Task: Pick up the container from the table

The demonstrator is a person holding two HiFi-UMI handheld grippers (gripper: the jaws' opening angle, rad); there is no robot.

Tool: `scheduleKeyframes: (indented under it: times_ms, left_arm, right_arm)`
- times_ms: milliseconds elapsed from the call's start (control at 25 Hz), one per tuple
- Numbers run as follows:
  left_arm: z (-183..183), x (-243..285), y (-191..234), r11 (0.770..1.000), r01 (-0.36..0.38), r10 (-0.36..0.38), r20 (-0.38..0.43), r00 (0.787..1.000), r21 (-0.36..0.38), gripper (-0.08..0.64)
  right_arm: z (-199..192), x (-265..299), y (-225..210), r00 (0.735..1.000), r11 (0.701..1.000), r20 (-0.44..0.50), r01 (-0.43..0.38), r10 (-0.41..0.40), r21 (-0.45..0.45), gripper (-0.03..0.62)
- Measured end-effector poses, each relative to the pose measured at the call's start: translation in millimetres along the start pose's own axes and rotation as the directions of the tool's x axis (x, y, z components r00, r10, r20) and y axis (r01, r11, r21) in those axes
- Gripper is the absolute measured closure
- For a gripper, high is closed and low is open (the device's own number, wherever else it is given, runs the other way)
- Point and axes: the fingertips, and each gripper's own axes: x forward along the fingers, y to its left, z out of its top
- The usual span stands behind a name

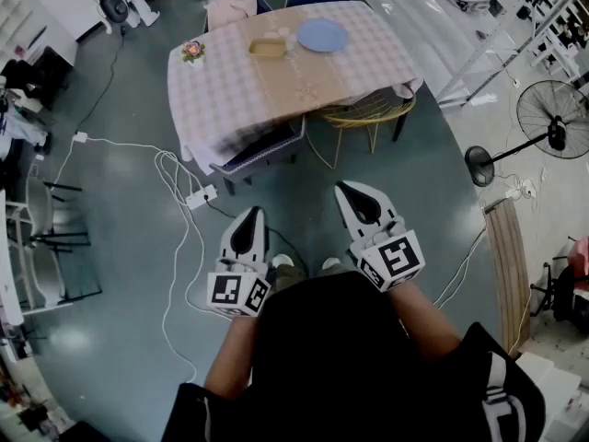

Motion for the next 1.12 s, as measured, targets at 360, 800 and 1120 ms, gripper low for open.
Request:
scheduleKeyframes:
  times_ms: [360,800,1120]
  left_arm:
    - [-5,26,-37,1.000,0.026,-0.026,0.006,1.000,0.009,0.545]
    - [-19,47,-57,1.000,-0.012,0.013,-0.029,0.999,0.024,0.433]
    - [-32,65,-70,0.999,-0.033,0.035,-0.070,0.997,0.033,0.433]
  right_arm:
    - [-16,-36,-59,0.994,0.993,-0.024,0.104,-0.102,0.057,0.592]
    - [-43,-55,-100,0.992,0.990,-0.102,0.084,-0.072,0.112,0.422]
    - [-65,-47,-135,0.991,0.991,-0.133,0.052,-0.036,0.121,0.422]
